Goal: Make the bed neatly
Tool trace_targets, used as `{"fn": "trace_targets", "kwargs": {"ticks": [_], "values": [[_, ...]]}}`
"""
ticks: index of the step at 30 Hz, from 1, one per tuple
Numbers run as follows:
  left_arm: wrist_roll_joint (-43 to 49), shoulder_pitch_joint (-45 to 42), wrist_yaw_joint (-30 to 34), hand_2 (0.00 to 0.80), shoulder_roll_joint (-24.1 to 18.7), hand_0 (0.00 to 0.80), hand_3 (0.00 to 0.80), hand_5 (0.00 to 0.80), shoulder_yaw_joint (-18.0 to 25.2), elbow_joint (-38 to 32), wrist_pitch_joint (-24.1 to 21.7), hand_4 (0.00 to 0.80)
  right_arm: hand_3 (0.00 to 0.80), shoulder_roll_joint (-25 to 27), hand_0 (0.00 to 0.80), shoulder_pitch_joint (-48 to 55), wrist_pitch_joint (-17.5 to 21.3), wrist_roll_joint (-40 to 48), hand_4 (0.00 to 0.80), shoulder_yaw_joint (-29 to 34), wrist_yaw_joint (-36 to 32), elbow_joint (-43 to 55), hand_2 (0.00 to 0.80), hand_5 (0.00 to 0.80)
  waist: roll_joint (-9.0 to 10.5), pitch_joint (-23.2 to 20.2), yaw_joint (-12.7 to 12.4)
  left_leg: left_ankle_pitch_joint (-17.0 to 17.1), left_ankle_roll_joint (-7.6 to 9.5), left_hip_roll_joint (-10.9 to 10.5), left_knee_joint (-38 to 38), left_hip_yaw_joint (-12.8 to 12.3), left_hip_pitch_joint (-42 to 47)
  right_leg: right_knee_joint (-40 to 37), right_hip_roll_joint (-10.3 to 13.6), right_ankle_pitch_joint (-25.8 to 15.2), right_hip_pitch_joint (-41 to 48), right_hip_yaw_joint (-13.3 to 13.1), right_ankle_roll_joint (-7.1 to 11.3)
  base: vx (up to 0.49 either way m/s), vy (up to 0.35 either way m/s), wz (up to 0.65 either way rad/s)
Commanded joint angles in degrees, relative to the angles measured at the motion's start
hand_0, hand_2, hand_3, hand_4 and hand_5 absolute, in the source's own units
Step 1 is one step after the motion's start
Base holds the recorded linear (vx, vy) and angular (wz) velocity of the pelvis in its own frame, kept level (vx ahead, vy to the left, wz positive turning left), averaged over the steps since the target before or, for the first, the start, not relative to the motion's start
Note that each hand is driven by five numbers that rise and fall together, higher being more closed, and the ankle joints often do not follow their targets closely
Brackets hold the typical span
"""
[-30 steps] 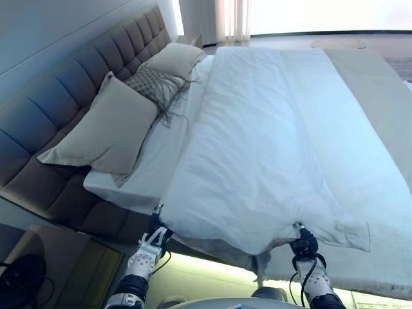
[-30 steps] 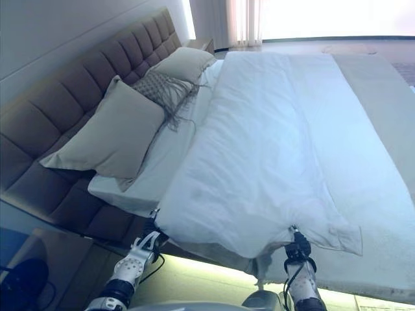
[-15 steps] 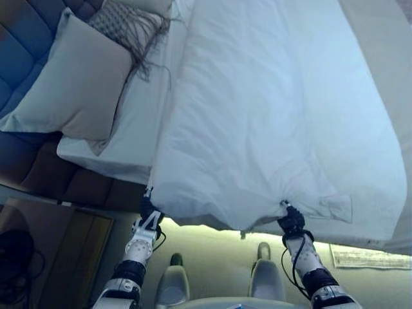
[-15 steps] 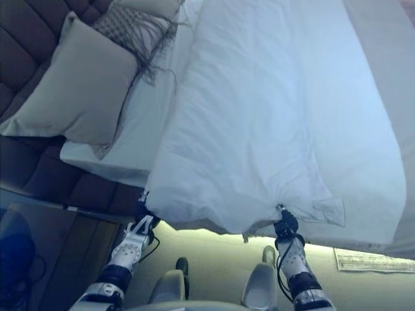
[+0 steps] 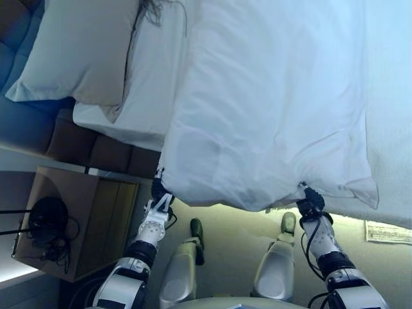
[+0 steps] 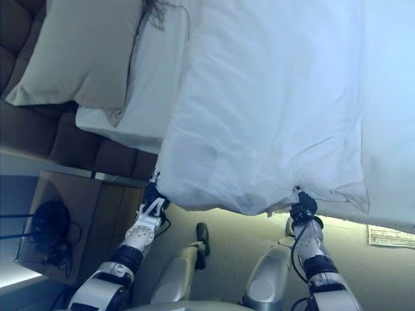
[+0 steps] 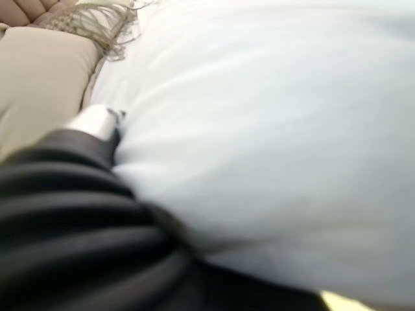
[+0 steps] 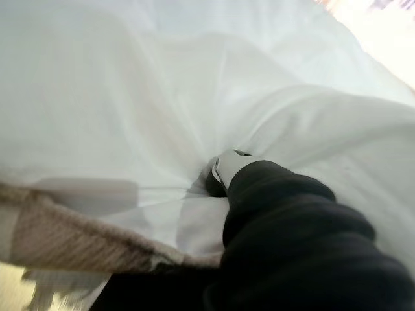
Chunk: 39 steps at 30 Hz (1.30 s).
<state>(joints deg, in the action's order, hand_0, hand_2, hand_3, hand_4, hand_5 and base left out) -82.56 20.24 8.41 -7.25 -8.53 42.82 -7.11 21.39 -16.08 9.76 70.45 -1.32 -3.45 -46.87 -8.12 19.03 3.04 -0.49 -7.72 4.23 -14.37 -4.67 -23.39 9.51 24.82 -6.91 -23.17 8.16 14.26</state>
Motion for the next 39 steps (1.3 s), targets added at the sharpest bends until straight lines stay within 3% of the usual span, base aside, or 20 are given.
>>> {"fn": "trace_targets", "kwargs": {"ticks": [1, 9, 16, 24, 29, 32, 36, 39], "values": [[-2.92, 2.12, 2.77, 0.800, -3.33, 0.800, 0.800, 0.800, 3.43, -0.67, -5.68, 0.800, 0.800, 0.41, 0.800, -2.79, 0.55, 4.85, 0.800, 2.50, -4.19, -0.24, 0.800, 0.800, 0.54, 1.18, -1.28, 6.21, 0.08, 0.69, -0.70, 0.16, -5.29, 4.82, 0.63, -1.28, -4.10, -2.33, -1.02, -0.097, 0.038, 0.03], [-6.42, 5.93, 6.38, 0.800, -3.44, 0.800, 0.800, 0.800, 5.02, 0.39, -7.86, 0.800, 0.800, 0.45, 0.800, -7.18, 0.89, 6.91, 0.800, 7.42, -6.48, -11.66, 0.800, 0.800, 1.60, 6.84, -0.42, 5.79, -0.26, 1.28, -3.87, 0.35, -11.54, 7.01, -1.50, -1.47, -11.02, -4.46, -1.02, -0.088, 0.031, -0.05], [-8.49, 10.13, 6.47, 0.800, -4.29, 0.800, 0.800, 0.800, 5.95, 3.10, -9.88, 0.800, 0.800, 2.02, 0.800, -9.79, -1.27, 6.88, 0.800, 9.51, -7.28, -20.63, 0.800, 0.800, 2.82, 10.02, -0.12, 6.86, -0.60, 2.31, -3.47, 0.37, -14.72, 5.59, -3.04, -2.35, -13.87, -4.41, -0.85, -0.047, 0.008, -0.07], [-10.43, 13.51, 8.18, 0.800, -5.93, 0.800, 0.800, 0.800, 7.47, 5.71, -10.59, 0.800, 0.800, 3.57, 0.800, -9.42, -2.36, 10.32, 0.800, 11.73, -8.90, -20.58, 0.800, 0.800, 4.29, 10.77, 1.03, 6.32, -0.82, 2.76, -6.20, 0.50, -20.38, 5.59, -3.35, -2.43, -18.23, -5.38, -1.19, -0.025, 0.079, -0.05], [-6.28, 14.30, 7.12, 0.800, -7.49, 0.800, 0.800, 0.800, 7.33, 5.78, -12.09, 0.800, 0.800, 3.90, 0.800, -7.75, -2.02, 12.70, 0.800, 13.41, -9.73, -20.31, 0.800, 0.800, 5.04, 10.77, 1.13, 5.78, -0.61, 2.37, -8.44, 0.68, -24.85, 6.15, -3.52, -2.84, -21.54, -6.08, -1.69, -0.038, 0.067, -0.03], [-3.44, 15.69, 3.78, 0.800, -10.02, 0.800, 0.800, 0.800, 7.98, 7.74, -10.91, 0.800, 0.800, 4.79, 0.800, -7.49, -2.36, 12.59, 0.800, 14.17, -9.34, -21.81, 0.800, 0.800, 5.15, 10.77, 1.10, 5.92, -0.53, 2.41, -9.17, 0.61, -27.42, 6.45, -3.52, -2.94, -23.54, -6.26, -1.92, -0.048, 0.046, -0.02], [4.80, 16.34, -5.61, 0.800, -12.82, 0.800, 0.800, 0.800, 8.39, 14.67, -6.80, 0.800, 0.800, 6.21, 0.800, -7.00, -3.74, 14.35, 0.800, 14.05, -8.29, -23.85, 0.800, 0.800, 5.16, 10.77, 1.19, 6.08, -0.27, 2.53, -9.61, 0.44, -29.60, 6.96, -3.77, -2.61, -25.57, -6.39, -2.11, -0.028, 0.043, -0.01], [7.26, 17.11, -6.01, 0.800, -15.38, 0.800, 0.800, 0.800, 9.68, 21.11, -2.93, 0.800, 0.800, 7.74, 0.800, -6.59, -7.21, 13.90, 0.800, 13.16, -6.44, -25.20, 0.800, 0.800, 5.44, 10.77, 1.59, 6.33, -0.19, 3.04, -9.85, -0.04, -30.07, 7.13, -3.99, -2.44, -26.07, -6.39, -2.22, 0.002, 0.036, -0.04]]}}
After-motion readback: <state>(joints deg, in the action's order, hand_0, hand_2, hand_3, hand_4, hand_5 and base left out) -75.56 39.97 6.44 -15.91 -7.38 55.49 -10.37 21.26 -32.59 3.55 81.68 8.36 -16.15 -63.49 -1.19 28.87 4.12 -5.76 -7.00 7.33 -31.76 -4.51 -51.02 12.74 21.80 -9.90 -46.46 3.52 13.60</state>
